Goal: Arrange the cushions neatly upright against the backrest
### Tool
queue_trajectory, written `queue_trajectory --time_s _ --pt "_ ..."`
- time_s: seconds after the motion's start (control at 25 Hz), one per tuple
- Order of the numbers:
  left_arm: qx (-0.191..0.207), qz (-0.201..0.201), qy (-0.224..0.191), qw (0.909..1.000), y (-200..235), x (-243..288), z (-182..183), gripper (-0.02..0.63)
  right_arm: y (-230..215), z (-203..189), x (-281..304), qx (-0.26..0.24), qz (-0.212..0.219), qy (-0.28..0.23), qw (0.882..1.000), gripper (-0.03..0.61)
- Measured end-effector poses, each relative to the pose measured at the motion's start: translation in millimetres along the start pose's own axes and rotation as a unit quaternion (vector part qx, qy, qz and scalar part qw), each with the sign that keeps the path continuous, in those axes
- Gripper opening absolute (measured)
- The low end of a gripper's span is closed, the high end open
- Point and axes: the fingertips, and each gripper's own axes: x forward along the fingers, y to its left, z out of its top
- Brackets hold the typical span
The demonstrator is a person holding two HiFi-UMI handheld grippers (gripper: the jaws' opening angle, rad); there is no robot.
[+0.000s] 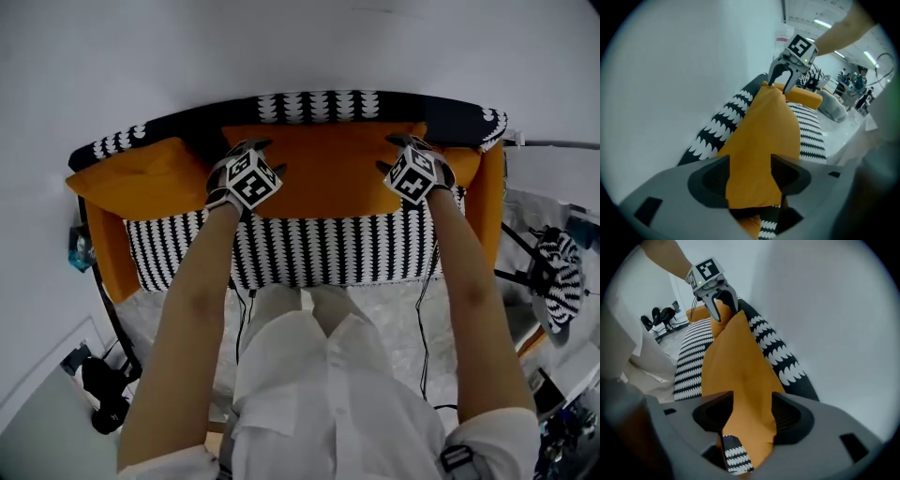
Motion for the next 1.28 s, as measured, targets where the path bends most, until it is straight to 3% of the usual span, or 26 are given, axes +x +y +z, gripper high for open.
queue_trajectory --time_s 0.28,0.4,0.52,0.64,0.76,0.96,1.28 --pt "0.097 -0.008 0.084 0.9917 11 41 -8 0.290 -9 -16 35 -0.095 0.018 0.081 0.992 0.282" --pt "0.120 0.001 0.107 0.9870 13 51 -11 0.280 -5 -20 46 -0.103 0.022 0.092 0.990 0.264" --pt "0.113 0.004 0.109 0.9877 14 54 -11 0.225 -4 -21 48 -0.088 0.018 0.091 0.992 0.202" --pt "0.105 -0.002 0.113 0.9881 9 49 -14 0.101 2 -20 46 -0.076 0.015 0.093 0.993 0.075" --pt "0.097 -0.024 0.122 0.9875 2 40 -16 0.025 8 -18 41 -0.075 0.006 0.097 0.992 0.018" --pt "0.089 -0.055 0.133 0.9856 -11 18 -16 0.020 19 -11 19 -0.069 0.011 0.096 0.993 0.015" --pt "0.075 -0.029 0.154 0.9849 10 -40 -24 0.021 34 34 -6 -0.094 0.026 0.076 0.992 0.015"
